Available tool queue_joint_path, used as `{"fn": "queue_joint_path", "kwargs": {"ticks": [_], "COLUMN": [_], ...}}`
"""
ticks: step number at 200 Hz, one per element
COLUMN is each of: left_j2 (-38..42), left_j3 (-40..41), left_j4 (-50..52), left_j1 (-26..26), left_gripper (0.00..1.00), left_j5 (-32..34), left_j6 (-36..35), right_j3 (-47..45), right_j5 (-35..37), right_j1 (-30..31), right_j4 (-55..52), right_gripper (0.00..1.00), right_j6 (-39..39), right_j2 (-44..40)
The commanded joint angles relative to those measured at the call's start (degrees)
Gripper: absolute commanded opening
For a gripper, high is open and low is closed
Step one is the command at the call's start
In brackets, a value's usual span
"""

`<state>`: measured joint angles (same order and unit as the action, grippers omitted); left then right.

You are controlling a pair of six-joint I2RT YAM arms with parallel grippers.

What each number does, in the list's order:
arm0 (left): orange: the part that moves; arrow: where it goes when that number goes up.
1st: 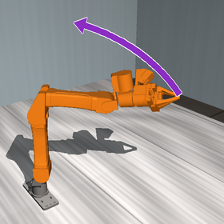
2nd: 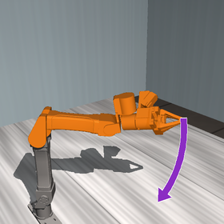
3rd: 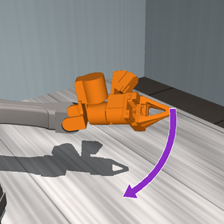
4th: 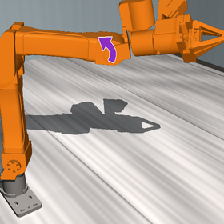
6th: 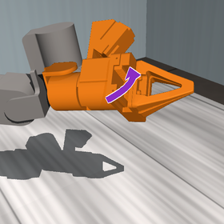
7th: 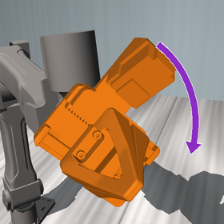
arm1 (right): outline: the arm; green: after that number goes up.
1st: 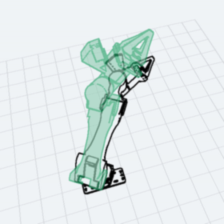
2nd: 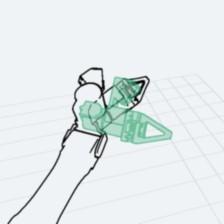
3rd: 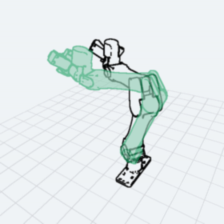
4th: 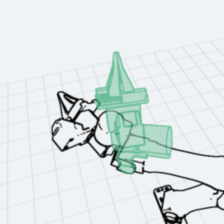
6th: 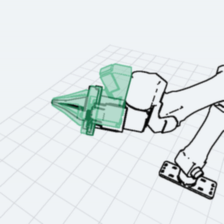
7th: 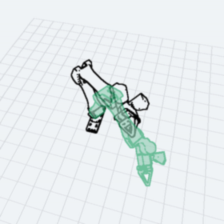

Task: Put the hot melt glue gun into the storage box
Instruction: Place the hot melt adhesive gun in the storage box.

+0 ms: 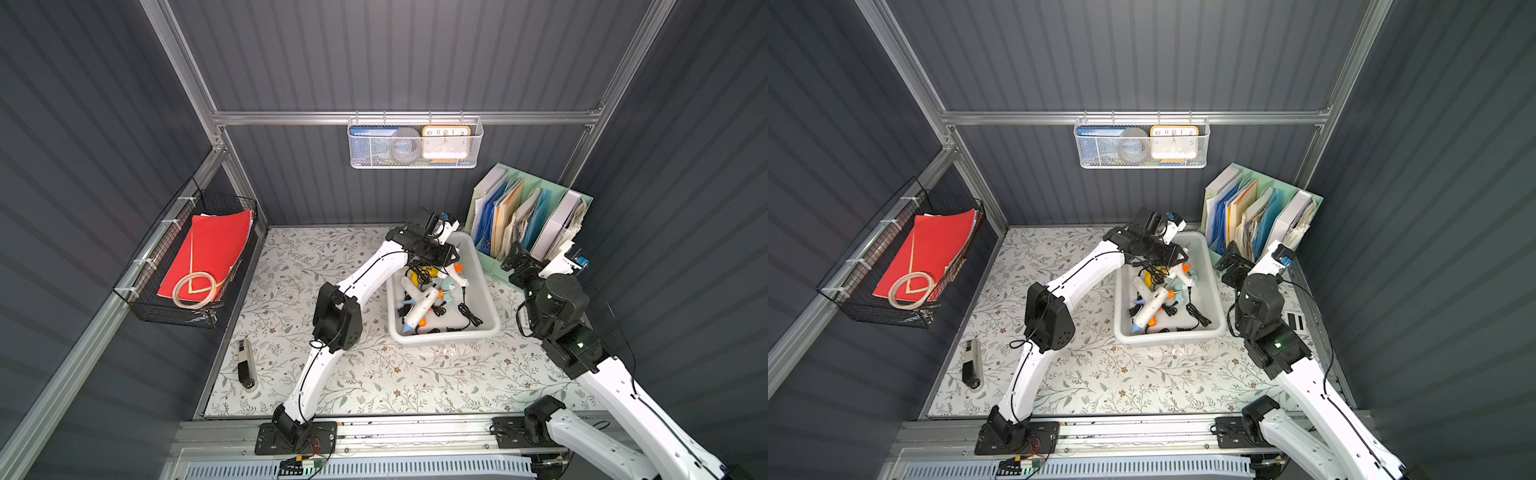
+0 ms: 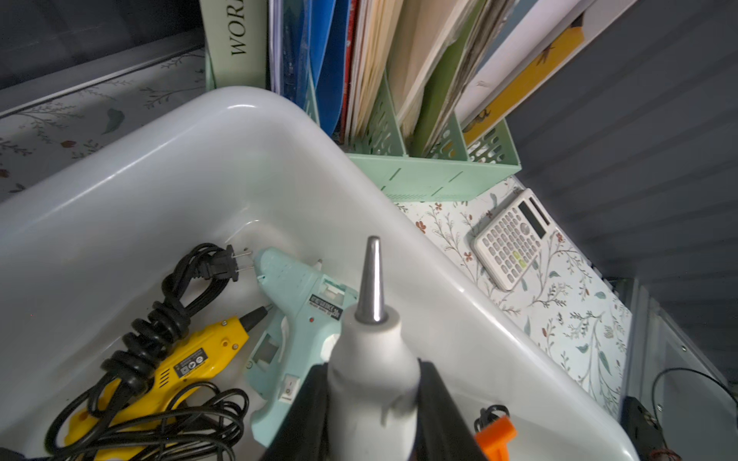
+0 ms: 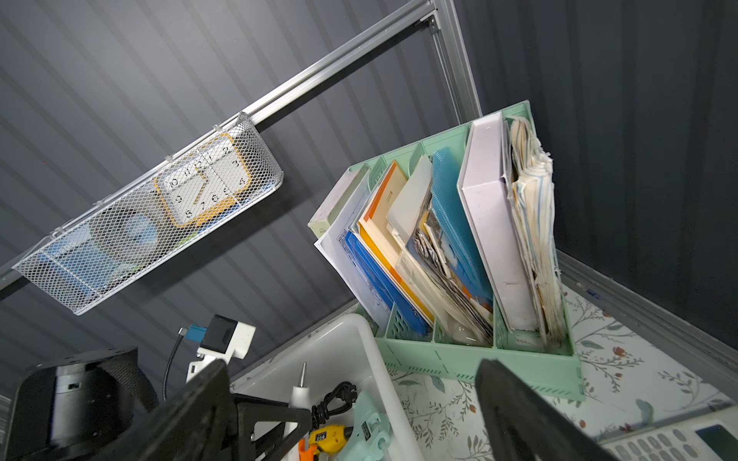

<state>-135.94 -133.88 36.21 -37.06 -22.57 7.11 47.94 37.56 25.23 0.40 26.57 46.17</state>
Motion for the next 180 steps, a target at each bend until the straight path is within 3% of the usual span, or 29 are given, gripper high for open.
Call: {"fn": "queue_joint_path", "kwargs": {"ticks": [1, 93, 180], "left_j2": [-1.6, -9.4, -12.6], "left_j3": [-2.2, -5.9, -6.7], "left_j4": [-0.2, -1.1, 0.4], "left_j1": [-0.8, -3.6, -3.5], "left_gripper": [0.0, 0.0, 0.02], "left_j5": [5.4, 22.0, 27.6], "left_j6": [0.6, -5.6, -10.1], "right_j3": [-0.9, -0.7, -0.4], "right_j5": [0.8, 0.4, -0.6], "right_j1": [0.2, 0.2, 0.1], "right_j4": [0.0, 0.2, 0.2], "right_gripper": [0.99, 0.99, 0.99], "right_j6": [0.7, 1.0, 1.4], "right_j2": [-0.4, 0.2, 1.1]}}
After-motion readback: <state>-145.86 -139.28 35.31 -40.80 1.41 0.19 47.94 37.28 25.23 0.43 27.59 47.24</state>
